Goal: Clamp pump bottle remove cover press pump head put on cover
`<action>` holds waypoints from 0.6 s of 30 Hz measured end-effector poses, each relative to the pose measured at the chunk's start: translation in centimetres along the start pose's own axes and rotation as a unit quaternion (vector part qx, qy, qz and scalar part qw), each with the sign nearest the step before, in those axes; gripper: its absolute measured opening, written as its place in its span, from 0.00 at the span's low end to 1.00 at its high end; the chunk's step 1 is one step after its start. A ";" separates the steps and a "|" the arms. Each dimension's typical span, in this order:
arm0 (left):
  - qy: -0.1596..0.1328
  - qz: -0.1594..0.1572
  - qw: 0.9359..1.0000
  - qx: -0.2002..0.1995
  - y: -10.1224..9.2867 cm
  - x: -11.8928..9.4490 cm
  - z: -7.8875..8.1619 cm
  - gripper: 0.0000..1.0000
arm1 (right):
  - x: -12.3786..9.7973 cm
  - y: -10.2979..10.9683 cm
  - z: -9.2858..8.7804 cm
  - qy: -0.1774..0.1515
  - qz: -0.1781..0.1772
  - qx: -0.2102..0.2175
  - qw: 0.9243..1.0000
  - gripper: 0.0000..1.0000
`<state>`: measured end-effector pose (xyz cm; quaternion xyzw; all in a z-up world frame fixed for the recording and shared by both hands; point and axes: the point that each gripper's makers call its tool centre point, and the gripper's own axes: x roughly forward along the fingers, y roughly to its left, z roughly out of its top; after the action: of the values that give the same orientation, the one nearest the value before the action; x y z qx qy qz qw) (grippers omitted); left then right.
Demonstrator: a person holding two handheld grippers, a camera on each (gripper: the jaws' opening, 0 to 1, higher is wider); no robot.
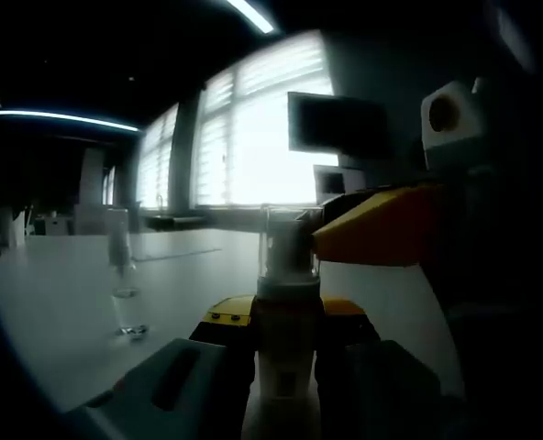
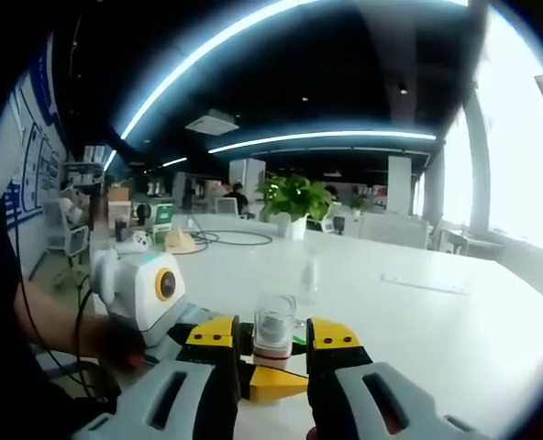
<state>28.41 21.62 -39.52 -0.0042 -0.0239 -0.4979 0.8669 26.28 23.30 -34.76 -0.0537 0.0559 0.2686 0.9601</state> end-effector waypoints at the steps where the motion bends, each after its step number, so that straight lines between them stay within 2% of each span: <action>1: 0.000 0.000 1.000 0.000 0.0 0.0 0.0 0.15 | -0.1 -0.1 0.1 -0.004 -0.001 0.002 1.000 0.24; 4: 0.000 0.000 1.000 0.000 0.0 0.0 0.0 0.15 | 0.0 -0.1 0.5 -0.013 -0.002 0.006 1.000 0.24; 5: 0.000 0.001 1.000 0.000 0.0 0.0 0.0 0.15 | -0.4 -0.7 0.0 -0.001 -0.015 0.012 1.000 0.24; 14: 0.000 0.003 1.000 -0.003 0.2 -0.1 -0.1 0.15 | -0.3 -0.3 1.4 -0.036 0.000 0.029 0.999 0.25; 15: 0.000 0.003 1.000 -0.003 0.2 -0.1 -0.1 0.15 | -0.4 -0.5 1.6 -0.038 0.005 0.009 0.999 0.25; 17: 0.000 0.003 1.000 -0.003 0.2 -0.1 -0.1 0.15 | -0.8 -0.8 1.2 -0.028 -0.001 0.013 1.000 0.25; 18: 0.000 0.003 1.000 -0.003 0.2 -0.1 -0.1 0.15 | -0.8 -0.8 1.4 -0.034 0.001 0.013 0.999 0.25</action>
<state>28.53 21.76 -39.59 -0.0066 -0.0221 -0.4953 0.8684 26.16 22.38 -33.21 -0.0325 0.0268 0.2706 0.9618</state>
